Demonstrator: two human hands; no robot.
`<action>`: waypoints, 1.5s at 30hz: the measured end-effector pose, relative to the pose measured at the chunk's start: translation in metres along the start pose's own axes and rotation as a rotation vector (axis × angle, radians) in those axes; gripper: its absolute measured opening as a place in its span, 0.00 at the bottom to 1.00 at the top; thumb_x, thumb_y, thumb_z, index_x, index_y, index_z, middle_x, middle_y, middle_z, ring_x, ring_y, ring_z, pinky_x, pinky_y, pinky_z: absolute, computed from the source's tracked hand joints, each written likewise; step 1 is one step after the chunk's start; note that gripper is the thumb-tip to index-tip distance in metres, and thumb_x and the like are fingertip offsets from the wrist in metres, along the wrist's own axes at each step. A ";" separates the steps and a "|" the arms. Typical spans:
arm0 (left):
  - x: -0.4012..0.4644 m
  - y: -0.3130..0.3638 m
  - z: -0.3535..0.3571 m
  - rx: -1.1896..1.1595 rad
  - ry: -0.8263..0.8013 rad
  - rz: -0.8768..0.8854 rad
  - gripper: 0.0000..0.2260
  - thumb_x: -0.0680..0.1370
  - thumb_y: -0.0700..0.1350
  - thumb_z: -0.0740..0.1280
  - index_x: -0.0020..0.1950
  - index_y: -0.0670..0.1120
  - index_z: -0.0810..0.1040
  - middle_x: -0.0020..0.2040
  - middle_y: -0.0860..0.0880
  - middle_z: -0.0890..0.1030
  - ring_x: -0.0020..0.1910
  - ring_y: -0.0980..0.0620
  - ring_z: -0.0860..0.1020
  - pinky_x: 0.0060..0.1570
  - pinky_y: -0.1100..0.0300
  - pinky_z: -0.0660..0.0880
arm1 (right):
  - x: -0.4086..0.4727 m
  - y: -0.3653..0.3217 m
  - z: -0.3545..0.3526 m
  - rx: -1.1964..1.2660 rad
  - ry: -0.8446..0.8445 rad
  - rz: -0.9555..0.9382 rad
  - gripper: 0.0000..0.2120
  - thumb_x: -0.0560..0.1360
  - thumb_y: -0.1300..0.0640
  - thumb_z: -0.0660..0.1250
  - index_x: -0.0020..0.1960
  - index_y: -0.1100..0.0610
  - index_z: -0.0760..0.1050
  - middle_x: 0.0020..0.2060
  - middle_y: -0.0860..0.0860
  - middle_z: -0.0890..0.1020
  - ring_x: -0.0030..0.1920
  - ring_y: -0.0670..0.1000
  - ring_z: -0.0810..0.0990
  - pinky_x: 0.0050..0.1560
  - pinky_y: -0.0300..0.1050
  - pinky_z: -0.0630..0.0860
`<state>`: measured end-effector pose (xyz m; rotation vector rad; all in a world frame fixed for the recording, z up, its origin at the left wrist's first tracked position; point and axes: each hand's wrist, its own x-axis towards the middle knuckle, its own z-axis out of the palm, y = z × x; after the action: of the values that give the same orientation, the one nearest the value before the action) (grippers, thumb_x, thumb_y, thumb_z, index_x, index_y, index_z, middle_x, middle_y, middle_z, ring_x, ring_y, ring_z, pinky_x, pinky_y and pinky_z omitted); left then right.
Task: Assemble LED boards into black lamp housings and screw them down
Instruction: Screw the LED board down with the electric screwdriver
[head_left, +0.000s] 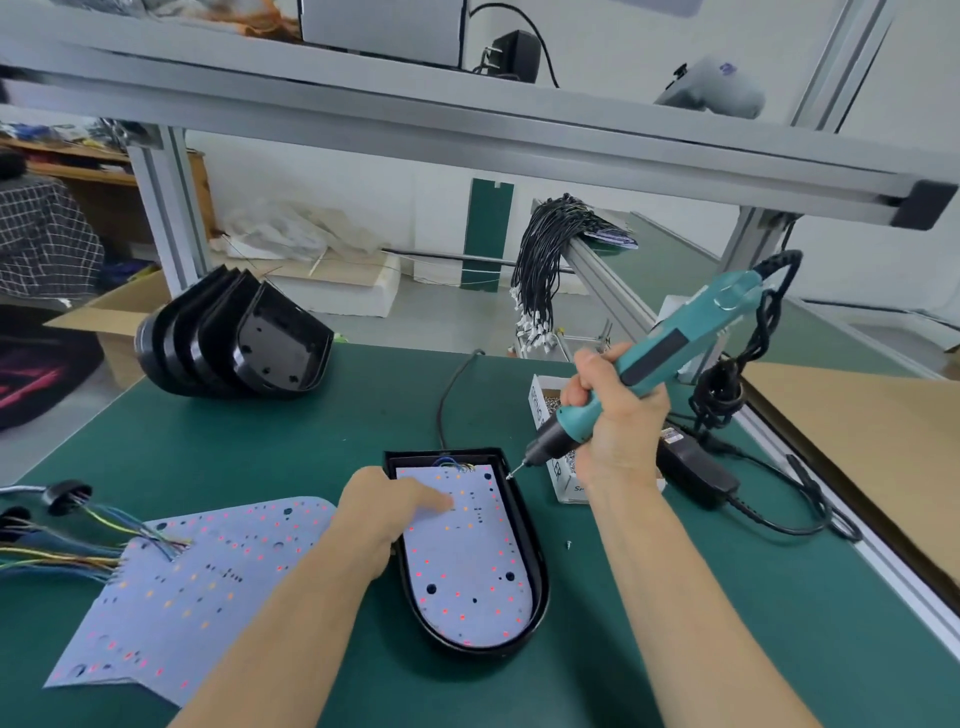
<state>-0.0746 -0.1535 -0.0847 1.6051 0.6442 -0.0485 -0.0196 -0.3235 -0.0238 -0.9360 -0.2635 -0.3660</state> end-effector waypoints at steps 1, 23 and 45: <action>0.001 -0.001 0.000 -0.001 -0.001 -0.006 0.14 0.65 0.35 0.78 0.38 0.38 0.72 0.40 0.43 0.76 0.37 0.47 0.73 0.33 0.60 0.64 | 0.000 0.003 0.000 -0.017 -0.006 0.001 0.20 0.72 0.72 0.66 0.30 0.50 0.73 0.26 0.47 0.72 0.24 0.48 0.68 0.30 0.41 0.70; 0.002 -0.004 0.001 -0.014 0.009 -0.016 0.16 0.65 0.35 0.78 0.47 0.33 0.74 0.48 0.36 0.79 0.44 0.42 0.77 0.45 0.53 0.74 | 0.003 0.033 -0.001 -0.085 -0.028 0.062 0.13 0.67 0.66 0.70 0.33 0.51 0.72 0.23 0.50 0.70 0.23 0.49 0.69 0.34 0.43 0.70; 0.001 -0.004 0.004 -0.006 0.016 0.014 0.17 0.67 0.36 0.77 0.37 0.40 0.67 0.38 0.46 0.69 0.34 0.49 0.66 0.33 0.59 0.62 | 0.014 0.007 -0.005 -0.143 -0.699 0.306 0.09 0.64 0.65 0.68 0.40 0.56 0.72 0.31 0.51 0.72 0.32 0.52 0.71 0.44 0.47 0.70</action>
<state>-0.0735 -0.1568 -0.0893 1.6057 0.6454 -0.0237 -0.0038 -0.3262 -0.0261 -1.2062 -0.7277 0.2428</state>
